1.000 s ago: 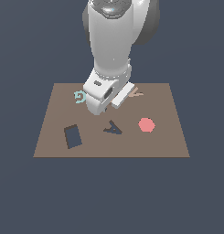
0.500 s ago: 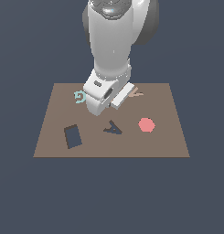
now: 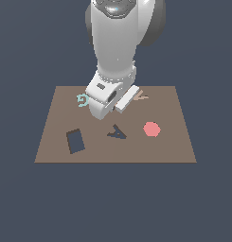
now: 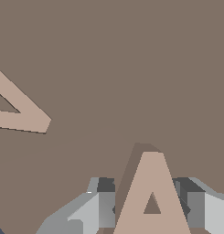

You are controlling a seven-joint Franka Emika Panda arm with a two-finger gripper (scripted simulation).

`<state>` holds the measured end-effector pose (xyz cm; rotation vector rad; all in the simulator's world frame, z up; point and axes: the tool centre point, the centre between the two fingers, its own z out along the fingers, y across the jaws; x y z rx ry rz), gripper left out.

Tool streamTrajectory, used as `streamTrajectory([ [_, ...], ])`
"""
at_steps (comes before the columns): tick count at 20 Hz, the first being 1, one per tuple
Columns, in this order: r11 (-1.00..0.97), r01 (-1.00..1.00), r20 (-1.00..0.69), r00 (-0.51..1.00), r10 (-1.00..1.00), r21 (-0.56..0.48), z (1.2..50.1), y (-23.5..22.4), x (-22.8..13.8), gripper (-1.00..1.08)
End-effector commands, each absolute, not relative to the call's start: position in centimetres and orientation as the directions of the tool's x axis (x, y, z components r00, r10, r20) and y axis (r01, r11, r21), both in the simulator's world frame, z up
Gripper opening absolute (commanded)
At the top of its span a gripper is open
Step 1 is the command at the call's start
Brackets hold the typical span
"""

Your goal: Insert a designated object into the corresponding slot on a board.

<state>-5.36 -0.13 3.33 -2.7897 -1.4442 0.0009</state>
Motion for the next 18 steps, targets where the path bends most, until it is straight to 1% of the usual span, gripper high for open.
streamTrajectory([
  [1,-0.575,0.818,0.0,0.575,0.818,0.0,3.4,-0.1,-5.0,-1.0],
  [8,-0.562,0.827,0.0,0.562,0.827,0.0,3.5,0.0,-2.9,-1.0],
  [18,-0.527,0.85,0.0,0.527,0.85,0.001,3.9,0.4,2.4,-1.0],
])
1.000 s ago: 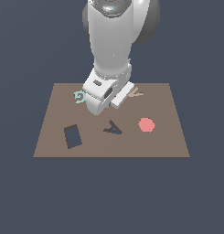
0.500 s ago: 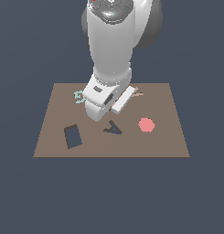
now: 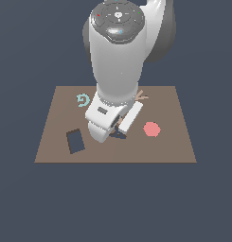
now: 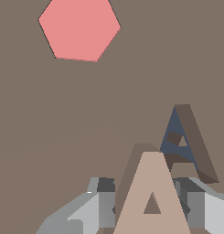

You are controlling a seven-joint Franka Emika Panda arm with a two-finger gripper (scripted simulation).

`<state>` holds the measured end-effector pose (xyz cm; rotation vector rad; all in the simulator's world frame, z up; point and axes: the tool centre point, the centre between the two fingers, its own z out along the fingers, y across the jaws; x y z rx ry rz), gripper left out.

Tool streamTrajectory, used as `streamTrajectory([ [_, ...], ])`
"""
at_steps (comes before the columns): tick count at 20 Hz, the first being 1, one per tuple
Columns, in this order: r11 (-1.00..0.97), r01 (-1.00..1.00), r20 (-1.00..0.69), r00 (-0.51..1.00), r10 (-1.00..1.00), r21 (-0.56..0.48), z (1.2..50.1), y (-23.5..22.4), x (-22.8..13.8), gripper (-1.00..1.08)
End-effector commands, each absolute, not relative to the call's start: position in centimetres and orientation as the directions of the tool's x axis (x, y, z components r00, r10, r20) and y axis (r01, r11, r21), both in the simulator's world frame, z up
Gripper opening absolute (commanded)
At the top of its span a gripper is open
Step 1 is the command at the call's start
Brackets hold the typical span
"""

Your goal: Insert a designated object into the corresponding slot on a board.

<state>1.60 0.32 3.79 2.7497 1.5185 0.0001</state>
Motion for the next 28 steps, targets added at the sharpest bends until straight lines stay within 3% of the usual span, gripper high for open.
streamTrajectory([
  [1,-0.524,0.852,0.0,0.524,0.852,0.001,3.9,0.4,2.8,-1.0],
  [10,-0.508,0.862,0.0,0.508,0.862,0.001,4.0,0.8,5.3,-1.0],
  [23,-0.506,0.863,0.0,0.506,0.863,0.001,3.0,0.8,5.7,-1.0],
  [24,-0.506,0.863,0.0,0.506,0.863,0.001,3.0,0.8,5.7,1.0],
  [28,-0.506,0.863,0.0,0.506,0.863,0.001,3.0,0.8,5.7,1.0],
])
